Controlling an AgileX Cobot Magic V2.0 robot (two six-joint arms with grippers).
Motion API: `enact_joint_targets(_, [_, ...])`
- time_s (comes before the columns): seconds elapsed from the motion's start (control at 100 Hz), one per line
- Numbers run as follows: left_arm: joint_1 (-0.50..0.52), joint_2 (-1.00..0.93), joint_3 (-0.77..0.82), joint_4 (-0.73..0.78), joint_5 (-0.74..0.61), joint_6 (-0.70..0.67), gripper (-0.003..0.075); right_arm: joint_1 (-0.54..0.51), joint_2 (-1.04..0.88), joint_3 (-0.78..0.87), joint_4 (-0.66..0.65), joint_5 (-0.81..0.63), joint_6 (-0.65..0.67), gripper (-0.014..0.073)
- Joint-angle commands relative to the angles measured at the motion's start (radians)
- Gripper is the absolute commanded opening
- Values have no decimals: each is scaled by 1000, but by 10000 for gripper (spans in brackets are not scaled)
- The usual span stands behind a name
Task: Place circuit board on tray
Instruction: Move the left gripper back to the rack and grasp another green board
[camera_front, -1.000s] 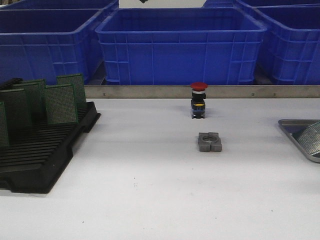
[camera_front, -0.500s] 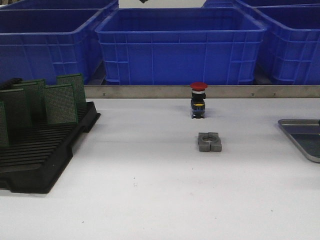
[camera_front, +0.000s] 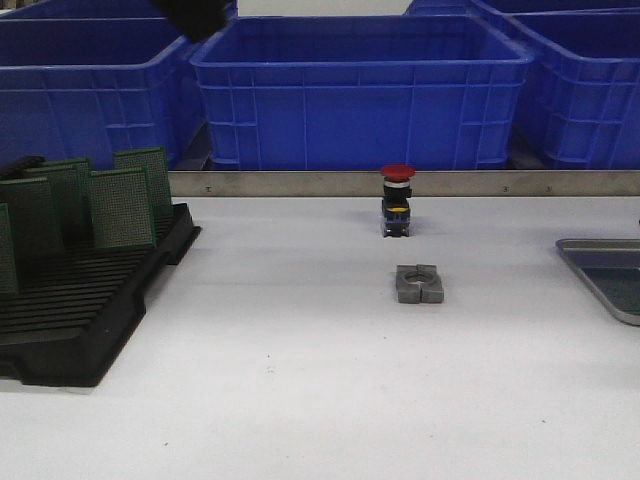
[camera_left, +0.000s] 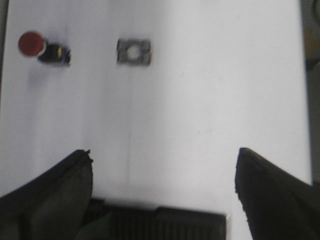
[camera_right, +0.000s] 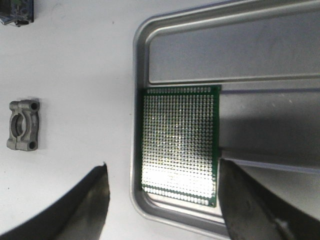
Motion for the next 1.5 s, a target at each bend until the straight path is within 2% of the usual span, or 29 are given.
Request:
enact_joint_targets(0.0, [1,-48,-38,134,26,-11,548,-6,-54,-26,37,25,-4,489])
enact_joint_targets(0.13, [41,-46,-38,243,18,-11,548,-6,-54,-26,37,25,-4,489])
enact_joint_targets(0.43, [205,32,-38,240,-19,-8,548,-5,-54,-26,38,25,-4,489])
enact_joint_targets(0.59, [250,89,-40,187,-47,73,548,-5,-54,-26,38,25,-4,489])
enact_joint_targets(0.82, [255,163,-41,156,-118,125,548,-5,-54,-26,38,25,-4,489])
enact_joint_targets(1.14, [255,250,-42,142,-211,125,548,-5,-54,-26,38,26,-4,489])
enact_joint_targets(1.49, [256,299,-42,142,-214,125,548,-5,-54,-26,38,26,-4,489])
